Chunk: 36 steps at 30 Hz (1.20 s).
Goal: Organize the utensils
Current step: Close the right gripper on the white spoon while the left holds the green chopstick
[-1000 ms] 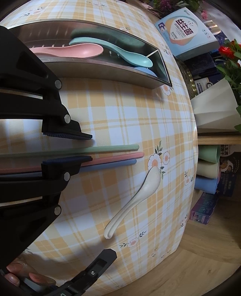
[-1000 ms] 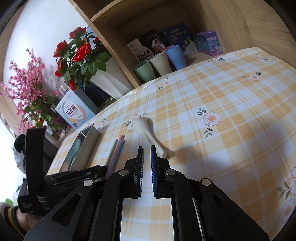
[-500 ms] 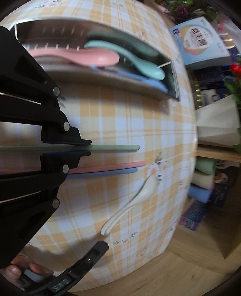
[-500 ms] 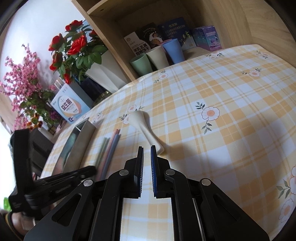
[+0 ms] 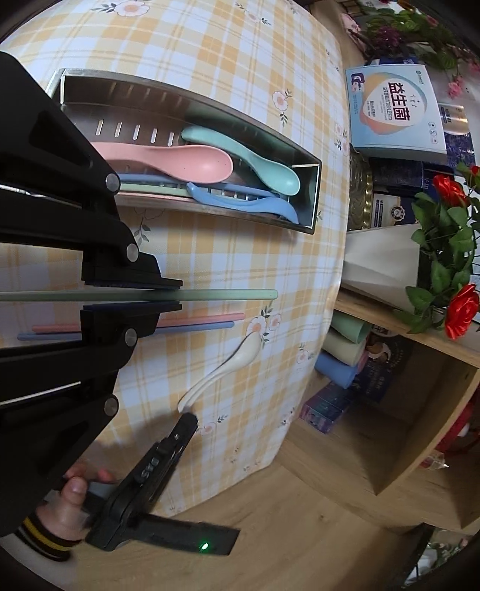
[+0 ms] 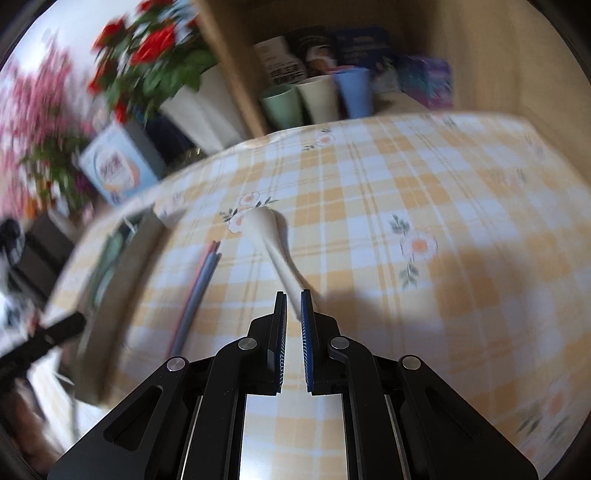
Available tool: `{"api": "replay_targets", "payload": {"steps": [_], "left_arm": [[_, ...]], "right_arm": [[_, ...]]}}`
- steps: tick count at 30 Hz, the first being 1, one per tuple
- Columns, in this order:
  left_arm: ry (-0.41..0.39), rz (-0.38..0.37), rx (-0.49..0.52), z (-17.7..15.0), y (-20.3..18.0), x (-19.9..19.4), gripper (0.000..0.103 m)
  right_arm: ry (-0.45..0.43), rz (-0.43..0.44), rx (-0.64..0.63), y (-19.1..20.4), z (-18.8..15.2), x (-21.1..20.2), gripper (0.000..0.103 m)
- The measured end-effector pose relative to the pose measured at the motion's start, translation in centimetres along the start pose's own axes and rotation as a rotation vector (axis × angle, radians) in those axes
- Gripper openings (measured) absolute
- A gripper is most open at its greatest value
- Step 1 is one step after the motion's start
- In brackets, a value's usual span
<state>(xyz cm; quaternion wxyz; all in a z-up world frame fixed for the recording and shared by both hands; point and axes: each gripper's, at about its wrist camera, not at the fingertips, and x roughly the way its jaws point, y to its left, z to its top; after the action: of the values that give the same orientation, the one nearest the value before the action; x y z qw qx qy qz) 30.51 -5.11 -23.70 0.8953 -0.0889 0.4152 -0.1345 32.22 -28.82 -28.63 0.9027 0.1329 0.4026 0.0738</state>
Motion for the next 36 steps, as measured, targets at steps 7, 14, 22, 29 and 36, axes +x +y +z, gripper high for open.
{"api": "replay_targets", "payload": {"steps": [7, 14, 22, 29, 36], "left_arm": [[-0.021, -0.033, -0.008, 0.0, 0.4, -1.2, 0.006], [-0.048, -0.051, -0.021, 0.5, 1.2, -2.0, 0.006], [-0.059, -0.065, -0.037, 0.6, 1.9, -2.2, 0.006], [-0.056, -0.078, -0.045, 0.7, 2.0, -2.0, 0.006], [-0.05, -0.082, -0.062, 0.6, 2.5, -2.0, 0.006]], "right_arm": [[0.088, -0.077, -0.231, 3.4, 2.7, 2.9, 0.009], [0.135, -0.134, -0.274, 4.3, 3.8, 5.6, 0.026], [0.155, -0.166, -0.301, 4.8, 4.1, 7.2, 0.038], [0.191, -0.123, -0.237, 4.5, 4.9, 8.0, 0.027], [0.209, -0.092, -0.147, 4.3, 4.9, 7.9, 0.019]]}}
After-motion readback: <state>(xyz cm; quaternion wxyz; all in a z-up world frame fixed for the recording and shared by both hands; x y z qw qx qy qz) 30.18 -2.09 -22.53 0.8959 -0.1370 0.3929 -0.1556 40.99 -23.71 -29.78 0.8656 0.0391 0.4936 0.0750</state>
